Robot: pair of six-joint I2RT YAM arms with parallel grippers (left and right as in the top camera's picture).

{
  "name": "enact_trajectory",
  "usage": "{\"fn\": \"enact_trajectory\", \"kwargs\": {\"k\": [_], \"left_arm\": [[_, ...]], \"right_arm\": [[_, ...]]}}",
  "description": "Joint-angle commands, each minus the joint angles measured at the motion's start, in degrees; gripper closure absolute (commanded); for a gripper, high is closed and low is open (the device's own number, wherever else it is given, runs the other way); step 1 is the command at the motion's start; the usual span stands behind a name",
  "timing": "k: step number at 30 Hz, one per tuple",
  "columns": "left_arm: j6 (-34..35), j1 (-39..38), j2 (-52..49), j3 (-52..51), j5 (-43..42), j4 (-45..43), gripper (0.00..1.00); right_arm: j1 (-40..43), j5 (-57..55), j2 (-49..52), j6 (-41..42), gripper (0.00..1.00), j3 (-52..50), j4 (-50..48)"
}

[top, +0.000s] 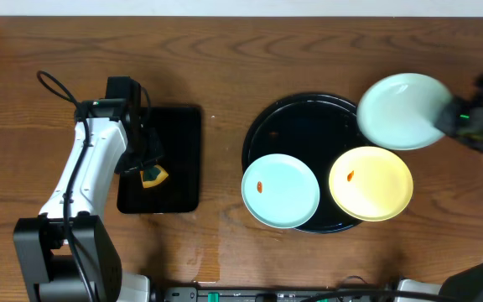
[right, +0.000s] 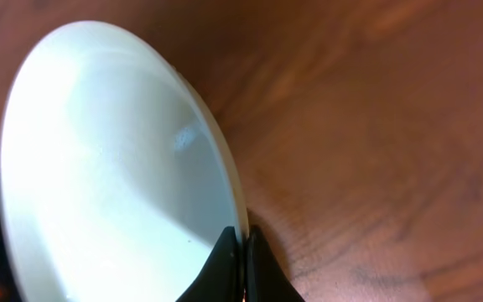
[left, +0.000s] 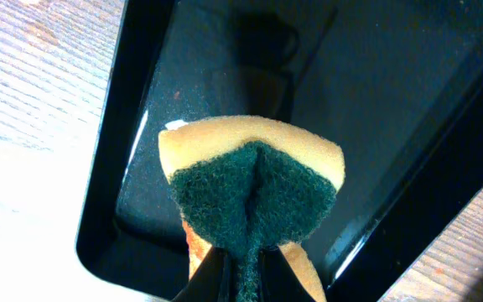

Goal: Clean dirty plates on tray and stack at the side
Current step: 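Lift the blue plate with the right gripper and place it right of the tray, then move the right gripper to the yellow plate rim and grip it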

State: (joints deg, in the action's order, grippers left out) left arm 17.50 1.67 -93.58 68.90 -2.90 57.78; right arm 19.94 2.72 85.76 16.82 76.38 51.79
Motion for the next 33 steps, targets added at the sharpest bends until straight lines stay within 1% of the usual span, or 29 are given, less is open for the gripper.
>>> {"fn": "enact_trajectory", "kwargs": {"k": [1, 3, 8, 13, 17, 18, 19, 22, 23, 25, 29, 32, 33], "left_arm": [[-0.98, 0.02, 0.85, -0.22, 0.04, 0.17, 0.92], [-0.98, 0.02, 0.85, -0.22, 0.04, 0.17, 0.92], [-0.98, 0.02, 0.85, -0.22, 0.04, 0.17, 0.92], [-0.98, 0.02, 0.85, -0.22, 0.04, 0.17, 0.92], [-0.98, 0.02, 0.85, -0.22, 0.04, 0.17, 0.92], [-0.98, 0.02, 0.85, -0.22, 0.04, 0.17, 0.91], [-0.98, 0.02, 0.85, -0.22, 0.04, 0.17, 0.92], [-0.98, 0.02, 0.85, -0.22, 0.04, 0.17, 0.92], [-0.98, 0.02, 0.85, -0.22, 0.04, 0.17, 0.92], [-0.98, 0.02, 0.85, -0.22, 0.04, 0.2, 0.92], [-1.03, 0.02, 0.85, -0.22, -0.61, 0.2, 0.92], [-1.03, 0.02, 0.85, -0.22, -0.76, 0.17, 0.92], [-1.44, 0.02, 0.85, -0.22, -0.81, 0.22, 0.92]], "right_arm": [[9.66, 6.58, 1.05, 5.9, 0.99, 0.22, 0.11], [13.4, 6.25, 2.49, 6.93, 0.99, -0.02, 0.07], [20.61, 0.5, 7.74, 10.05, 0.99, -0.35, -0.83], [24.68, -0.31, 13.11, 10.19, 0.99, -0.35, -2.32], [26.38, -0.26, 15.21, 10.16, 0.98, -0.35, -2.32], [26.6, 0.02, 15.28, 10.19, 0.95, -0.35, -2.51], [26.69, 0.68, 15.28, 9.94, 0.89, -0.35, -2.95], [26.58, 7.98, 14.95, 5.14, 0.64, -0.35, -4.85], [26.51, 11.26, 14.75, 3.58, 0.6, -0.33, -5.09], [26.18, 15.67, 14.25, 2.56, 0.57, -0.33, -5.03], [23.39, 22.43, 11.85, -2.8, 0.53, -0.33, -3.17], [18.38, 26.27, 9.05, -9.11, 0.51, -0.33, 0.57], [14.47, 27.61, 7.19, -11.69, 0.51, -0.33, 2.82]]}}
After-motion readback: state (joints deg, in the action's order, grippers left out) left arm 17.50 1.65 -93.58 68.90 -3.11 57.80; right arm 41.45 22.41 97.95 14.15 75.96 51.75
